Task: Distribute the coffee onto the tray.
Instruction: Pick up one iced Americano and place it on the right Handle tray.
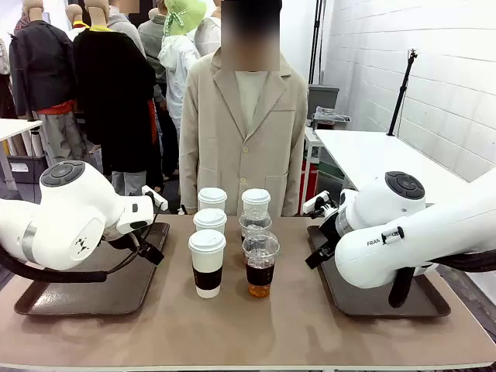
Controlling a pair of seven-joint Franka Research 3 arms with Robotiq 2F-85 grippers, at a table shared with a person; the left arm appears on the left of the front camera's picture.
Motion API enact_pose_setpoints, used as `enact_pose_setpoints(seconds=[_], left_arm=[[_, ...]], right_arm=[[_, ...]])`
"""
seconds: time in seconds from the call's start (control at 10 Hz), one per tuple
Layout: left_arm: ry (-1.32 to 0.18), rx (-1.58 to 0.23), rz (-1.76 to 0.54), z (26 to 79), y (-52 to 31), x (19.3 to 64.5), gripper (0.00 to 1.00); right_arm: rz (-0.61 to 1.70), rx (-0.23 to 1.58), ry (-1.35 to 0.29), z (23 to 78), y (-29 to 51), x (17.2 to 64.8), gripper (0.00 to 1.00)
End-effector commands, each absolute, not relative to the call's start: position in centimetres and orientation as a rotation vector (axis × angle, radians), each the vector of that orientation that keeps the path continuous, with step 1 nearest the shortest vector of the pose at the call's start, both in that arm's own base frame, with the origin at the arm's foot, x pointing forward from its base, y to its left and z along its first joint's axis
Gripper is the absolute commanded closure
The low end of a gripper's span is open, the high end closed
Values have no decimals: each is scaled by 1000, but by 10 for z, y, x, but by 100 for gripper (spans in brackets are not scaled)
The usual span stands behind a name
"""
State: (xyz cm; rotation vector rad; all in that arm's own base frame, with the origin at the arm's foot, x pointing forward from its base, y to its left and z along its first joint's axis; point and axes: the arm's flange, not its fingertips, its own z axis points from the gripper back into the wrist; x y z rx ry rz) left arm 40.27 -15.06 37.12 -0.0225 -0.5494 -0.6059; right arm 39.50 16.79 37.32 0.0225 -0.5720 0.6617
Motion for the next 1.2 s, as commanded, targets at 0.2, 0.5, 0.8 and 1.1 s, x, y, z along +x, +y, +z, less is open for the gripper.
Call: enact_pose_setpoints(seconds=[0.2,0.5,0.8,1.1], left_arm=[[-550,-23,-606,371,-151,403,0],[-550,-23,-606,371,-151,403,0],[-550,-23,-606,371,-151,403,0],[-549,-23,-607,371,-151,403,0]], right_arm=[[662,23,-572,373,168,395,0],[662,23,-572,373,168,395,0],[662,23,-572,373,168,395,0],[663,22,-572,373,168,395,0]])
